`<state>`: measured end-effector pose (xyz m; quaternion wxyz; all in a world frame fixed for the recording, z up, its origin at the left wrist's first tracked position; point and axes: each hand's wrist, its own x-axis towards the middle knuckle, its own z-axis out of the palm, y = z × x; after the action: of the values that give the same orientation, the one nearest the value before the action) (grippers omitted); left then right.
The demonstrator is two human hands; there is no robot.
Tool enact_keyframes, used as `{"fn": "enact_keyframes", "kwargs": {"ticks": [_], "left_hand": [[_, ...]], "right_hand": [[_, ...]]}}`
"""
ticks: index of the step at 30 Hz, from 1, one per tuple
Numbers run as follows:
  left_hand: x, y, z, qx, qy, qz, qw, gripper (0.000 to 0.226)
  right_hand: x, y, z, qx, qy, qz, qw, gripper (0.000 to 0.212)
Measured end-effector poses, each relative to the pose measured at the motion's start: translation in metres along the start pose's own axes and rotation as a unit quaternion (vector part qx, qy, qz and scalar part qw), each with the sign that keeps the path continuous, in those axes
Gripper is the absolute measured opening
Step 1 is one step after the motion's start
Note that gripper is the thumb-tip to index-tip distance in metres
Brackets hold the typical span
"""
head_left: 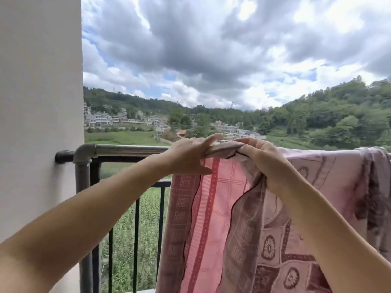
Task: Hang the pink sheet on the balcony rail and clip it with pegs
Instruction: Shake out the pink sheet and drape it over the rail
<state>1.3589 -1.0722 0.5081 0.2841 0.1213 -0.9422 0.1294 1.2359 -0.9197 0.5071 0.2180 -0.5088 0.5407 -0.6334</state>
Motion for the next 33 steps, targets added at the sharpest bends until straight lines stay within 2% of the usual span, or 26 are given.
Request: {"fn": "enact_keyframes", "kwargs": {"ticks": [2, 4, 6, 9, 12, 14, 16, 19, 21, 23, 25, 26, 27, 28, 30, 31, 33], "left_hand": [[-0.001, 0.008, 0.018, 0.001, 0.111, -0.035, 0.993, 0.084], [0.008, 0.016, 0.022, -0.036, 0.217, -0.094, 0.971, 0.073], [0.015, 0.015, 0.016, -0.068, 0.250, -0.135, 0.956, 0.065], [0.010, -0.010, 0.003, -0.032, 0.198, -0.181, 0.963, 0.066], [-0.017, -0.048, -0.010, 0.000, 0.177, -0.210, 0.962, 0.023], [-0.036, -0.068, -0.027, -0.014, 0.167, -0.233, 0.958, 0.016], [-0.047, -0.082, -0.050, -0.091, 0.173, -0.288, 0.937, 0.026], [-0.056, -0.093, -0.077, -0.319, 0.206, -0.334, 0.862, 0.029], [-0.067, -0.089, -0.088, -0.355, 0.126, -0.323, 0.868, 0.019], [-0.083, -0.082, -0.083, -0.317, 0.031, -0.292, 0.902, 0.046], [-0.098, -0.068, -0.063, -0.189, 0.007, -0.249, 0.950, 0.085], [-0.104, -0.055, -0.049, -0.124, 0.021, -0.229, 0.965, 0.098], [-0.106, -0.043, -0.035, -0.073, 0.063, -0.212, 0.973, 0.100], [-0.105, -0.034, -0.023, -0.050, 0.133, -0.199, 0.970, 0.091], [-0.097, -0.036, -0.014, -0.092, 0.300, -0.215, 0.925, 0.053], [-0.091, -0.046, -0.019, -0.114, 0.352, -0.248, 0.895, 0.034], [-0.085, -0.074, -0.040, -0.095, 0.366, -0.320, 0.868, 0.015]], "right_hand": [[-0.009, -0.010, 0.005, -0.052, -0.059, -0.009, 0.997, 0.008], [-0.018, -0.021, 0.016, -0.120, -0.094, -0.029, 0.988, 0.019], [-0.023, -0.025, 0.025, -0.161, -0.102, -0.061, 0.980, 0.026], [-0.024, -0.024, 0.032, -0.190, -0.085, -0.067, 0.976, 0.039], [-0.023, -0.012, 0.044, -0.216, -0.096, -0.072, 0.969, 0.045], [-0.020, -0.002, 0.063, -0.297, -0.093, -0.099, 0.945, 0.047], [-0.015, 0.007, 0.086, -0.397, -0.059, -0.145, 0.905, 0.050], [-0.006, 0.016, 0.113, -0.452, 0.031, -0.291, 0.843, 0.036], [0.002, 0.013, 0.119, -0.437, 0.080, -0.361, 0.820, 0.022], [0.007, 0.005, 0.122, -0.419, 0.090, -0.371, 0.824, 0.033], [0.010, -0.004, 0.125, -0.417, 0.091, -0.362, 0.829, 0.046], [0.012, -0.007, 0.127, -0.427, 0.089, -0.363, 0.824, 0.045], [0.013, -0.010, 0.130, -0.437, 0.087, -0.372, 0.815, 0.041], [0.013, -0.012, 0.134, -0.446, 0.086, -0.384, 0.804, 0.035], [0.009, -0.016, 0.140, -0.464, 0.093, -0.408, 0.780, 0.028], [0.007, -0.018, 0.141, -0.468, 0.097, -0.421, 0.771, 0.026], [0.003, -0.020, 0.143, -0.453, 0.081, -0.433, 0.775, 0.023]]}}
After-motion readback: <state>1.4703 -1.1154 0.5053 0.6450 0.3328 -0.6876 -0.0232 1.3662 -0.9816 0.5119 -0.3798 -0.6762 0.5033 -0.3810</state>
